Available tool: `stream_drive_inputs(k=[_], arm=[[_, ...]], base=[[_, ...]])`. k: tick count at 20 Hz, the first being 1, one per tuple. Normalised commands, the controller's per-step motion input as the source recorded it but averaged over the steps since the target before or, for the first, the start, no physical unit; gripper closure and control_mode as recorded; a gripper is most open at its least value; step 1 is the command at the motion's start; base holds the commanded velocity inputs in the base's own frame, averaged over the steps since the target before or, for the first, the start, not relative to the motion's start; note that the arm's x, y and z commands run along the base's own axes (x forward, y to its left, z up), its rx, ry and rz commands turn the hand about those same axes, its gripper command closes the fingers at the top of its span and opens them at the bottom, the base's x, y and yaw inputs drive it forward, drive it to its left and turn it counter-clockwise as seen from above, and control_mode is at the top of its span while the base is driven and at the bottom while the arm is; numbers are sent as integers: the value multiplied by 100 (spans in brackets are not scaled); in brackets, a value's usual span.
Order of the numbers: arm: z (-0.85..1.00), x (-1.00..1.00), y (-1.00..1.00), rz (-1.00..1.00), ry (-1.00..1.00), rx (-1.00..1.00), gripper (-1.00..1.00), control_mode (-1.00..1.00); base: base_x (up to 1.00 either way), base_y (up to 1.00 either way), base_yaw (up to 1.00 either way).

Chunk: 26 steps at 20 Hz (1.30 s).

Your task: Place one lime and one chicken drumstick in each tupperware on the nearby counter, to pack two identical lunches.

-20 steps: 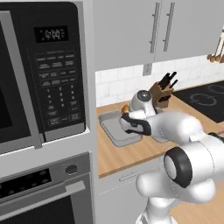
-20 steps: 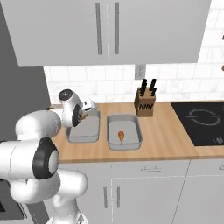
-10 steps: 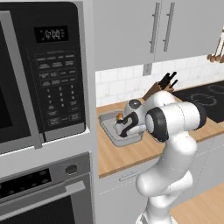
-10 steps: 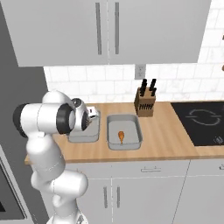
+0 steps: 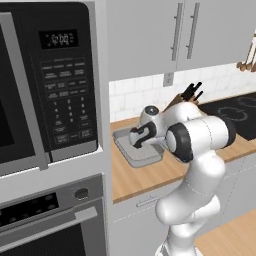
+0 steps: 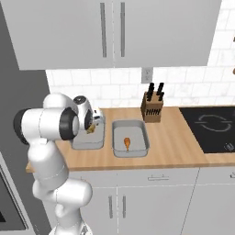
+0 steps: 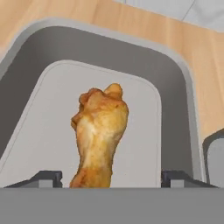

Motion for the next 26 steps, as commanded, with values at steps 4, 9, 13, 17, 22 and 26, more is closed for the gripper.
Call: stream_drive_inputs(k=[4, 9, 13, 17, 22, 26], arm=[[100, -55, 0, 0, 0, 1, -100, -100], [83, -100, -13, 0, -14, 1, -100, -100], [99, -100, -13, 0, -23, 3, -100, -100], [100, -100, -17, -2, -11, 4, -100, -100], [69, -100, -37, -7, 2, 4, -100, -100], [22, -100, -34, -1, 29, 0, -100, -100]], base=[[0, 0, 0], [0, 0, 0], [0, 0, 0], [0, 0, 0], [0, 0, 0], [0, 0, 0]])
